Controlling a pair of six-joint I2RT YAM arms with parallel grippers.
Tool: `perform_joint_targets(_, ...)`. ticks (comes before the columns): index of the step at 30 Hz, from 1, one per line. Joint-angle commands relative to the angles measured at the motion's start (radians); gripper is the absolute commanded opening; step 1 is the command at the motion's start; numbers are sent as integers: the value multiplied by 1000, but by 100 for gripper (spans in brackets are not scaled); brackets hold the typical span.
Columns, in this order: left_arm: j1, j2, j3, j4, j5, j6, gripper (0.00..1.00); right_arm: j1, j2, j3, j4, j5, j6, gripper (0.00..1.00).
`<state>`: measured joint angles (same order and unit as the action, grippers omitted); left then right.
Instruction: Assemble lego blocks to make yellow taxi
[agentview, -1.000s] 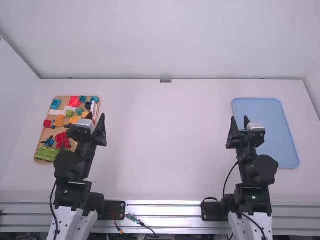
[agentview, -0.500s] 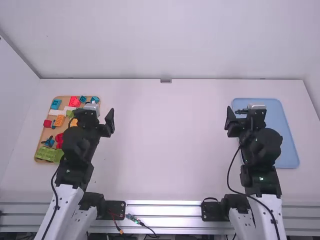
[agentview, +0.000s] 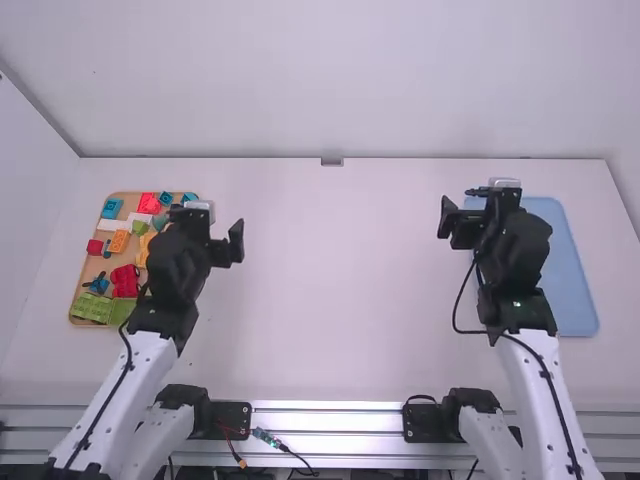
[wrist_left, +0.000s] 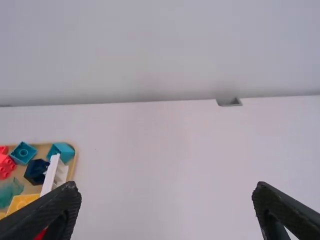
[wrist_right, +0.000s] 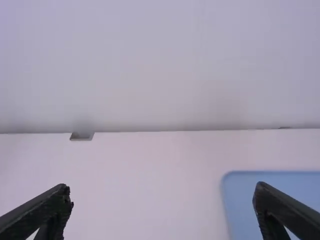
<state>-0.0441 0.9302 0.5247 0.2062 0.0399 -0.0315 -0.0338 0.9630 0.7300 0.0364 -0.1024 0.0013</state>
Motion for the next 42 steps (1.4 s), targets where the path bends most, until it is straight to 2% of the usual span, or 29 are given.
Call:
perform_joint_targets(1,-1,23,19,15,-7,-5,95,14,41,42,1,-9,-8,99)
perform_joint_targets(2,-3,30,19,24,-8,-6,99,22,62,49,0,-8,-8,99)
perform_joint_targets(12,-1,29,3,60,8,-6,99,36,208,156,-123,-6,-35,99)
perform_joint_targets(17,0,55,21,35,-160,-109,99,35,268,176,-183,-6,-35,99)
perform_joint_targets(19,-2,81,67,-36,-240,-111,99,35,298,174,-190,-6,-35,99)
perform_joint_targets(26,6,192,247,-268,-306,-83,99,35,355,174,-192,-9,-36,99)
perform_joint_targets(28,6,253,344,-376,-386,-84,99,35,355,174,-192,-9,-35,99)
perform_joint_targets(30,6,301,410,-440,-399,-84,99,35,355,174,-192,-9,-35,99)
perform_joint_targets(36,6,393,505,-529,-418,-40,99,35,355,174,-192,-8,-35,99)
perform_joint_targets(42,6,416,504,-531,-602,-43,99,35,355,174,-185,-10,-35,99)
